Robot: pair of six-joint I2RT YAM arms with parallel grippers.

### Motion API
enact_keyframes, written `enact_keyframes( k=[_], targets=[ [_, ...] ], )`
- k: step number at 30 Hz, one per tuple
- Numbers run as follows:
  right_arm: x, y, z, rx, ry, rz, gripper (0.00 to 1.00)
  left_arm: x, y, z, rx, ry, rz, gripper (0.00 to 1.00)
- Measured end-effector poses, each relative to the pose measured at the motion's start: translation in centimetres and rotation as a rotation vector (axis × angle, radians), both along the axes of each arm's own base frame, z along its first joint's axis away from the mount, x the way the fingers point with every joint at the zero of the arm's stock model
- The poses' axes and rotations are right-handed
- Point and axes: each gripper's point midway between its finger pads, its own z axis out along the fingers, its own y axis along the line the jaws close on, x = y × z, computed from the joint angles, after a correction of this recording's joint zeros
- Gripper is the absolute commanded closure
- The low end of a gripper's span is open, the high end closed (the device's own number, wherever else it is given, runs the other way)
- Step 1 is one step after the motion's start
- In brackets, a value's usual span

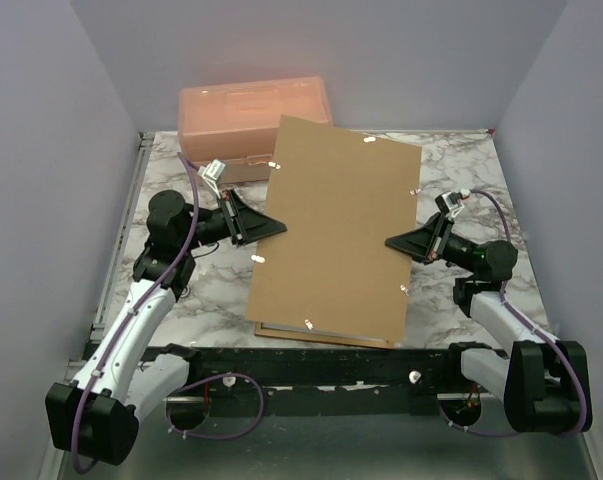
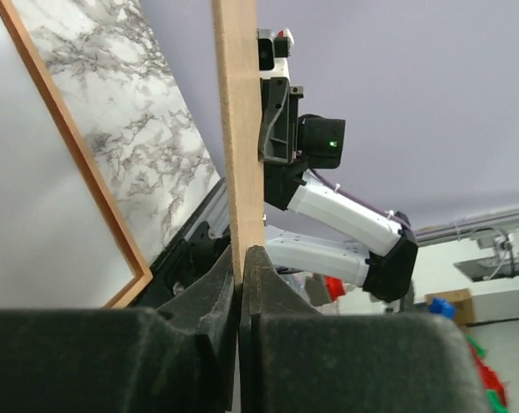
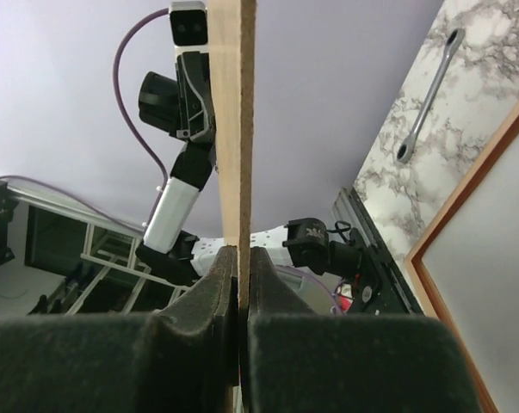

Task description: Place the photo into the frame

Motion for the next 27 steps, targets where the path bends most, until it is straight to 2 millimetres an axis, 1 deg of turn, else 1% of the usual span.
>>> enact_keyframes(
  k=[2, 3, 5, 6, 7, 8, 9, 13, 14, 17, 22, 24, 26, 27],
  targets=[
    [-0.2, 0.0, 0.3, 0.008, -0.015, -0.001, 0.99, -0.5, -0.2, 1.3, 0.005, -0.023, -0.01, 0.65],
    [-0.2, 0.0, 0.4, 0.012, -0.021, -0.003, 0.99, -0.8, -0.4, 2.0, 0.005, -0.036, -0.016, 0.52],
    [-0.3, 0.0, 0.6, 0.017, -0.027, -0.006, 0.99, -1.3, -0.7, 3.4, -0.002, -0.07, -0.031, 0.36],
    [-0.2, -0.1, 0.6, 0.018, -0.029, -0.008, 0.99, -1.6, -0.9, 4.0, -0.006, -0.08, -0.038, 0.32],
    [-0.2, -0.1, 0.6, 0.019, -0.027, -0.009, 0.99, -2.0, -1.1, 4.8, -0.015, -0.095, -0.052, 0.32],
    [-0.2, -0.1, 0.5, 0.02, -0.026, -0.013, 0.99, -2.2, -1.2, 5.3, -0.022, -0.107, -0.059, 0.34],
    [-0.2, -0.1, 0.4, 0.021, -0.022, -0.015, 0.99, -2.4, -1.4, 5.7, -0.028, -0.12, -0.067, 0.37],
    [-0.2, -0.1, 0.0, 0.024, -0.009, -0.02, 0.99, -2.9, -1.7, 6.1, -0.026, -0.137, -0.083, 0.55],
    [-0.2, -0.1, 0.0, 0.023, -0.011, -0.019, 0.99, -2.9, -1.7, 6.0, -0.019, -0.134, -0.083, 0.6],
    [-0.2, -0.1, 0.1, 0.023, -0.02, -0.019, 0.99, -2.6, -1.7, 5.4, 0.001, -0.126, -0.071, 0.68],
    [0.0, -0.1, -0.3, 0.014, -0.02, -0.022, 0.99, -1.8, -1.9, 4.0, 0.035, -0.096, -0.058, 0.76],
    [0.1, -0.1, -0.4, 0.004, -0.021, -0.022, 0.99, -1.5, -1.9, 3.5, 0.046, -0.087, -0.058, 0.81],
    [0.3, -0.1, -0.6, -0.013, -0.024, -0.022, 0.96, -1.2, -1.9, 2.5, 0.073, -0.064, -0.054, 0.88],
    [0.3, -0.1, -0.7, -0.024, -0.026, -0.02, 0.92, -1.1, -1.9, 2.0, 0.088, -0.048, -0.052, 0.93]
  ],
)
